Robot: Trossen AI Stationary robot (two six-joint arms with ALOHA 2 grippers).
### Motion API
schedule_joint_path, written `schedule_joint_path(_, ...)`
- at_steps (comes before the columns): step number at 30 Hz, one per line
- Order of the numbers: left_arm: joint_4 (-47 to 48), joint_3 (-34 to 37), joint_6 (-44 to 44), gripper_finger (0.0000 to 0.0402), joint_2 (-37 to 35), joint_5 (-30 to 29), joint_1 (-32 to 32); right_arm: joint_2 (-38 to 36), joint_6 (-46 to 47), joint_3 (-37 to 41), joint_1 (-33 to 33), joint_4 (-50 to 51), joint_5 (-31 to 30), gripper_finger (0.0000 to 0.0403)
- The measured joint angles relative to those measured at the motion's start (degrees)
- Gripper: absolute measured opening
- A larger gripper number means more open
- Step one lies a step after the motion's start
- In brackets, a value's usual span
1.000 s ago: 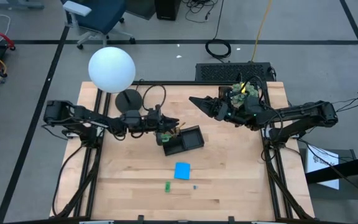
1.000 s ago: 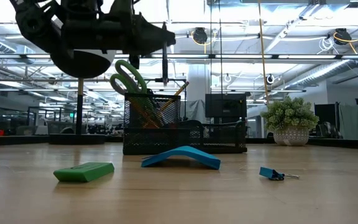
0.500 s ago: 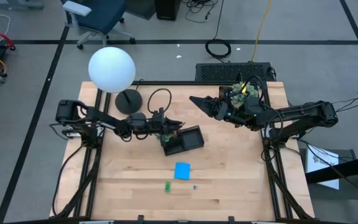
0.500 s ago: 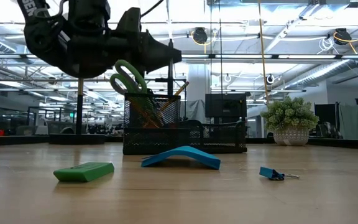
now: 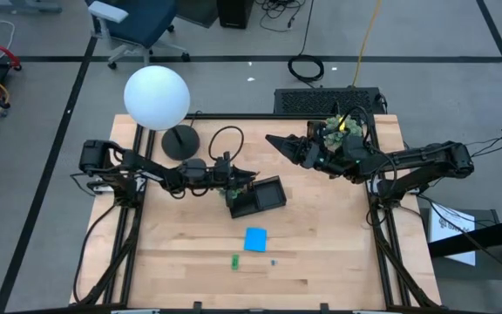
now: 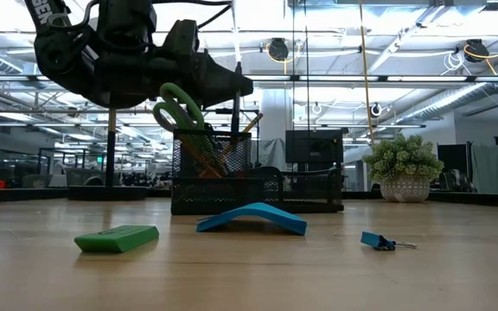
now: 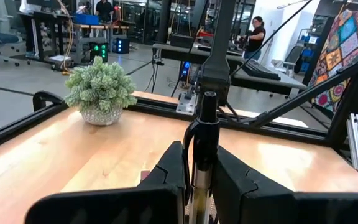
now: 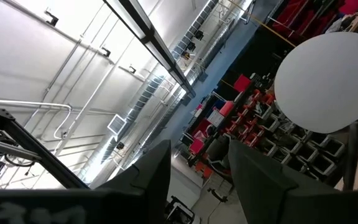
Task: Pick and place office supplies into organizer
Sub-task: Put the black pen into the black desk organizer, then put the green eraser into the black desk organizer
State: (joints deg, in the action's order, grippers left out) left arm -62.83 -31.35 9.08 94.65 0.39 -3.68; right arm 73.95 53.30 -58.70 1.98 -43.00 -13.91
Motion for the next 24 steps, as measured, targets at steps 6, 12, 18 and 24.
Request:
schedule_joint_path(6, 1.77, 0.00, -0.58, 0.0035, 0.00, -0.42, 0.00, 0.00, -0.04, 0.00, 0.00, 0.03, 0.00, 0.0151)
schedule_joint_path(12, 1.84, 0.00, -1.39, 0.0041, 0.00, -0.44, -0.40, 0.00, -0.02, -0.02, 0.00, 1.77, 0.00, 0.0151)
schedule_joint_path(18, 1.84, 0.00, 0.08, 0.0070, 0.00, -0.81, -1.21, 0.00, -0.02, -0.02, 0.00, 2.23, 0.00, 0.0151)
schedule_joint_path(24, 1.79, 0.00, 2.05, 0.0103, 0.00, -0.96, -1.55, 0.00, -0.02, -0.02, 0.00, 2.19, 0.00, 0.0151)
